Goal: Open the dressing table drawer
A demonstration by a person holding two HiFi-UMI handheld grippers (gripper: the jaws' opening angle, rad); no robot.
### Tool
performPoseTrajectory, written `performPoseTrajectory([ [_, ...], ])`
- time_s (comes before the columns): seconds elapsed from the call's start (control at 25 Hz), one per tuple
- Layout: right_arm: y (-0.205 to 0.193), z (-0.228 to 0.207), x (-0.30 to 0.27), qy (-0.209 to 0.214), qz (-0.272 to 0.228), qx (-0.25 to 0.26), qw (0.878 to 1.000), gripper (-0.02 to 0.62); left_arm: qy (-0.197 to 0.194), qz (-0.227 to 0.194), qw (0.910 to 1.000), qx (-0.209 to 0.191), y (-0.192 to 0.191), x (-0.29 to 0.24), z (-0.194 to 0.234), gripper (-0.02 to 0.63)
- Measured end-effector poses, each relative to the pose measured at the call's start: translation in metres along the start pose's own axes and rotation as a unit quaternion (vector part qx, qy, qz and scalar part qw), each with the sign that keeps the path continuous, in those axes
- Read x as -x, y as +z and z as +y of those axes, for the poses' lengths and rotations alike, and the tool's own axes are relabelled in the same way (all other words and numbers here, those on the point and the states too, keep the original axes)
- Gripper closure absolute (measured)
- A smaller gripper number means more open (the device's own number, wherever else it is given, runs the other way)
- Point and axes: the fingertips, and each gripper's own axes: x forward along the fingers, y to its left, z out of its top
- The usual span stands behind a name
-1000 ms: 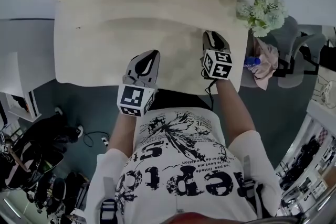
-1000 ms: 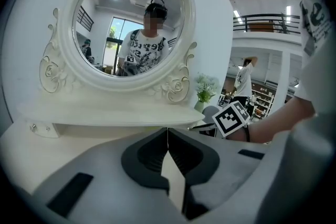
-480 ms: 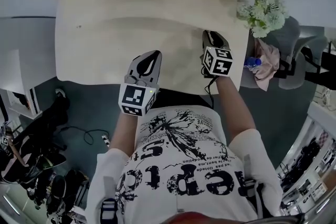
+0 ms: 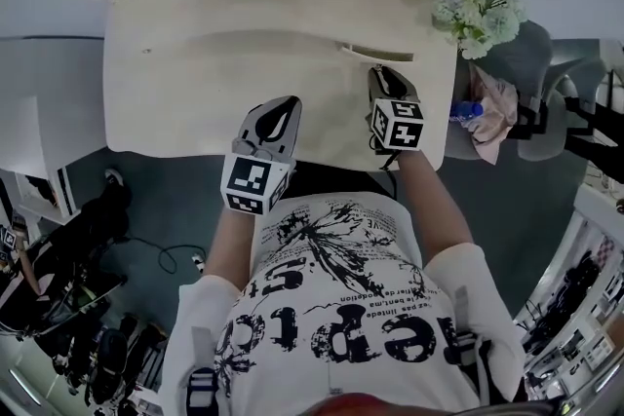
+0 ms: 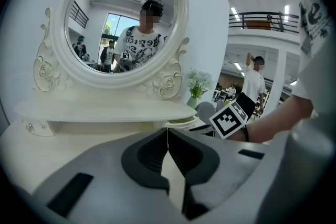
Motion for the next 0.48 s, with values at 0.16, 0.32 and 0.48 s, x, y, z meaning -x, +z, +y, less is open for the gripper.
performPoseTrajectory([
  [0.16, -0.006, 0.004, 0.007, 0.001, 0.006, 0.006, 1.000, 0.489, -0.001, 0.000, 1.0000, -0.005, 0.000, 0.005, -0.004, 0.588],
  [0.32, -0.015, 0.006, 0.015, -0.001, 0.011, 0.011, 1.000, 0.489, 0.006, -0.004, 1.0000, -0.004, 0.000, 0.010, -0.004, 0.586],
  [0.48, -0.023, 0.012, 0.021, 0.002, 0.013, 0.003, 1.000, 0.489, 0.015, -0.014, 0.9998, 0.003, 0.003, 0.014, -0.004, 0.586],
])
